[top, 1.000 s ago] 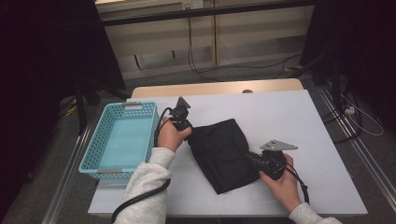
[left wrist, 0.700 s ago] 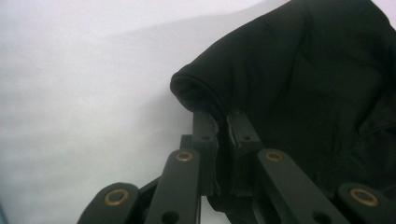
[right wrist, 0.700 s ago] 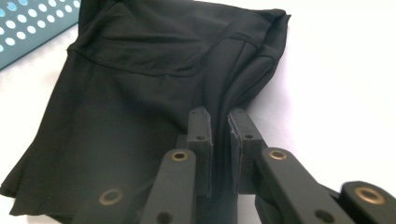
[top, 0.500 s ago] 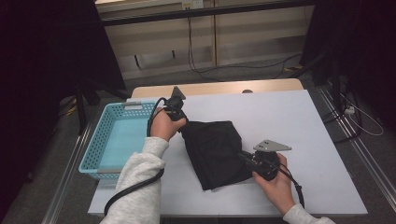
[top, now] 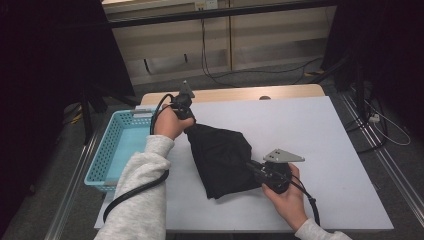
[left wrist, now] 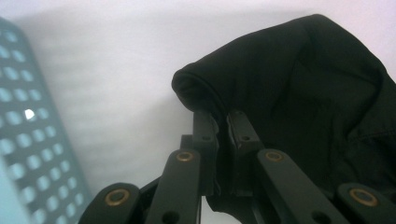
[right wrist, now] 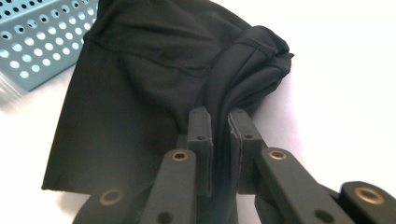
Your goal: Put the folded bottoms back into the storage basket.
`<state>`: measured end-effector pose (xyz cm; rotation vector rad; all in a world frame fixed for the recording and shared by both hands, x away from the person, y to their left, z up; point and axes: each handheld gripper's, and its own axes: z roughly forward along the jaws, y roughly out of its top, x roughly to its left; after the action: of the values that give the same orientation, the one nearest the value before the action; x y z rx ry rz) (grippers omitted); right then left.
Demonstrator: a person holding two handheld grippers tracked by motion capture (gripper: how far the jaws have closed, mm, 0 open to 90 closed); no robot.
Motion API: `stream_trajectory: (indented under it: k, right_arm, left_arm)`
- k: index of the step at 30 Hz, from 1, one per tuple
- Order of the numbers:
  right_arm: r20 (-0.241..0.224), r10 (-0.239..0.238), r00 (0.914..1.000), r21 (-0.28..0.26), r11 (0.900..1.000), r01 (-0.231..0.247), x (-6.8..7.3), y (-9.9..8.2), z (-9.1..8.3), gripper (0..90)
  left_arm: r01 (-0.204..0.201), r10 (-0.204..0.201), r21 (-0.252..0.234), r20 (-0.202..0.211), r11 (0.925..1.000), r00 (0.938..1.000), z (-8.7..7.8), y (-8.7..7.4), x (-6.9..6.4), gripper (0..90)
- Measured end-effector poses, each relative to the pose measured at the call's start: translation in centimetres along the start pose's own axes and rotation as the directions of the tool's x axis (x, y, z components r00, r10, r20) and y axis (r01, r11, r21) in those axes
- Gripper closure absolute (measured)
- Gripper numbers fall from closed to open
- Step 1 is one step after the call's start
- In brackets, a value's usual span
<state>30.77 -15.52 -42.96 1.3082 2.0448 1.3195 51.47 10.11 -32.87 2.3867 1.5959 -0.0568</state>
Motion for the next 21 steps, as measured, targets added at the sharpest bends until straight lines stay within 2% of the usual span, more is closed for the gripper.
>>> stream_trajectory:
  k: [6, 11, 21]
  right_arm:
    - [-0.024, 0.009, 0.9997, -0.015, 0.9998, -0.009, 0.7, 0.4, 0.2, 81.0]
    - [-0.011, -0.021, 0.9997, -0.041, 0.9990, 0.020, 1.3, 0.9, 0.2, 81.0]
    - [-0.011, -0.030, 0.9995, -0.083, 0.9961, 0.029, 1.5, 1.8, 0.1, 81.0]
  left_arm:
    - [-0.005, 0.005, -0.006, -0.026, 1.0000, 0.9996, -1.5, 0.4, -0.2, 84.0]
    - [-0.005, 0.004, -0.018, -0.035, 0.9998, 0.9994, -2.4, 0.6, -0.1, 84.0]
    - [-0.008, 0.007, -0.016, -0.058, 0.9998, 0.9983, -4.2, 1.1, 0.1, 84.1]
